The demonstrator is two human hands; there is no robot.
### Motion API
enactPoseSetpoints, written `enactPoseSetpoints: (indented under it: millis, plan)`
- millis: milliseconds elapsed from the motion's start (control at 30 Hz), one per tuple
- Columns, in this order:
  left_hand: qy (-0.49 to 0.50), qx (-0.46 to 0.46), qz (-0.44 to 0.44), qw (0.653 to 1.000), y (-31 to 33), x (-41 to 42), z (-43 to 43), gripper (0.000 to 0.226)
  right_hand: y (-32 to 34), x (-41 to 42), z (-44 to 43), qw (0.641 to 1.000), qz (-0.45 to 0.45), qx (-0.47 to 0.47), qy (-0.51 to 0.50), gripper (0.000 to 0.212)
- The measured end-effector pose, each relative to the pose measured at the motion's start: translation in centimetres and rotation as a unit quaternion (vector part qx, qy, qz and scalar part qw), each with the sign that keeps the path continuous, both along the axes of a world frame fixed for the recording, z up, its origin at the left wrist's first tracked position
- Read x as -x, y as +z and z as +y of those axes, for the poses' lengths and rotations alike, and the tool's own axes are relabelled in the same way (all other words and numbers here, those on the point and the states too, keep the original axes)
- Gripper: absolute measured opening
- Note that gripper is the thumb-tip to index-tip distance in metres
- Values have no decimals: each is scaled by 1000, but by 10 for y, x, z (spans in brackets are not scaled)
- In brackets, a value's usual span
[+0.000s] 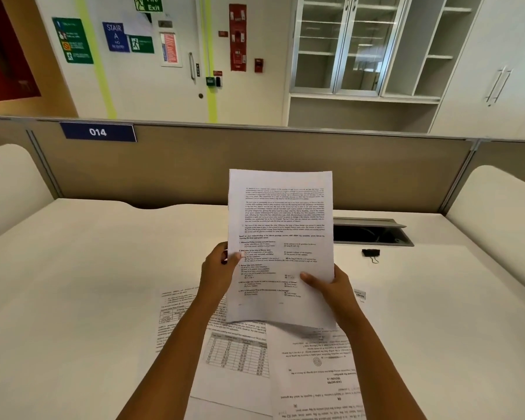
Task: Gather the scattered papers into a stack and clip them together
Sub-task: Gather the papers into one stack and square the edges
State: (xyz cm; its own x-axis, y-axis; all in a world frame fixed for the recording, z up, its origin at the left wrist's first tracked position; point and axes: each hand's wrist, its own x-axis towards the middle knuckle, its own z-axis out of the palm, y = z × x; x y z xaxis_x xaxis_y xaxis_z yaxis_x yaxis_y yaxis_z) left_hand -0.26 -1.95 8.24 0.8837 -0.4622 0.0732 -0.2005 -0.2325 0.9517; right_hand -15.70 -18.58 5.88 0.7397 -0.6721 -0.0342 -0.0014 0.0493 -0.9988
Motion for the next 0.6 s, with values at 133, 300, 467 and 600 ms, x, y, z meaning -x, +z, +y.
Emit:
enactPoseSetpoints:
  millis: [133,300,467,600]
  plan:
    - [27,6,33,999,-7,-8,4,34,-5,7,-5,999,17,-32,22,33]
    - [70,-32,36,996,-29,-11,16,32,-23,25,-12,996,41,-74,-4,51]
    - [54,-368,12,928,-50,-12,25,84,-41,40,-16,994,63,-80,-44,53]
    - [37,-455,16,889,-50,-13,24,100,-42,44,-17,993,63,-86,-55,48]
